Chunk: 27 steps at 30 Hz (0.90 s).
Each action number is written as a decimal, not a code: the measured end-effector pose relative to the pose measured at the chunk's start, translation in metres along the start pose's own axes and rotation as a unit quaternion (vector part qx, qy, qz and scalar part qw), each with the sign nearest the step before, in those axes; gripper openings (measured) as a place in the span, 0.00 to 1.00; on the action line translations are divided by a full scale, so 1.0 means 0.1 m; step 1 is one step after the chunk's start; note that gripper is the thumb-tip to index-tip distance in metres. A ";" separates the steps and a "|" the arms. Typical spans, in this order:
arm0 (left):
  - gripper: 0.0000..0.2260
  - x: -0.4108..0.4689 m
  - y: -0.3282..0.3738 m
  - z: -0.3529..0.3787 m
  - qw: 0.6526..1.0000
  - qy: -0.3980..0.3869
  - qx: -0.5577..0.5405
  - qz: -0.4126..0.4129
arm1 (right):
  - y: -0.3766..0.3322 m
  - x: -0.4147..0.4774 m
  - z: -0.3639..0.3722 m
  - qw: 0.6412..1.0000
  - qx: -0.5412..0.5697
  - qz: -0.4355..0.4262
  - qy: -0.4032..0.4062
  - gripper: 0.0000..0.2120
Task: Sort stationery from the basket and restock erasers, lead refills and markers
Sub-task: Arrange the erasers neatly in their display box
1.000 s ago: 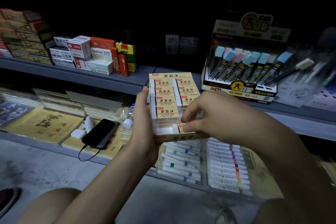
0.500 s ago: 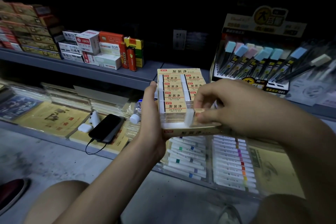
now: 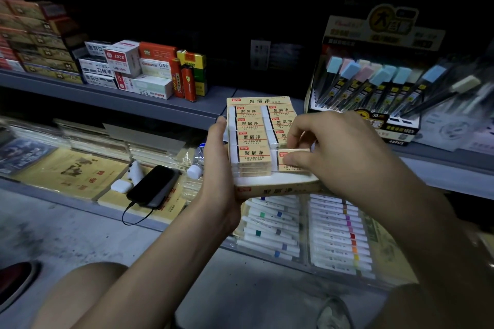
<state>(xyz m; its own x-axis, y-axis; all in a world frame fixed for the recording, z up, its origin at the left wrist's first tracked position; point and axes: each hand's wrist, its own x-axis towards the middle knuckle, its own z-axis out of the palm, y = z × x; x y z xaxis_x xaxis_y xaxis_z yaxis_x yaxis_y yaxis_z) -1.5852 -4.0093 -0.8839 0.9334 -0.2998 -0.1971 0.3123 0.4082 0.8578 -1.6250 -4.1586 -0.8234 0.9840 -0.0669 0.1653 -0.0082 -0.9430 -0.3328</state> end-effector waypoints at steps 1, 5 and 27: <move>0.29 0.00 0.00 0.00 1.000 0.001 0.001 0.001 | 0.00 -0.01 0.00 1.000 -0.007 -0.001 0.000 0.08; 0.29 0.00 0.00 0.00 1.000 0.012 0.001 -0.001 | 0.02 -0.04 0.01 0.998 -0.051 -0.031 0.000 0.06; 0.28 0.00 0.00 -0.02 1.000 0.018 0.001 -0.011 | 0.11 0.03 0.08 0.991 0.075 -0.012 0.112 0.19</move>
<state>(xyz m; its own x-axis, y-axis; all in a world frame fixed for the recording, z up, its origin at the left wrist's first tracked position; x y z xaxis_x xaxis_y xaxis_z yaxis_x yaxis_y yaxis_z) -1.5847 -4.0078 -0.8842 0.9318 -0.2780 -0.2335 0.3332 0.3992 0.8542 -1.6209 -4.1669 -0.8338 0.9190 -0.1326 0.3712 0.0571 -0.8869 -0.4583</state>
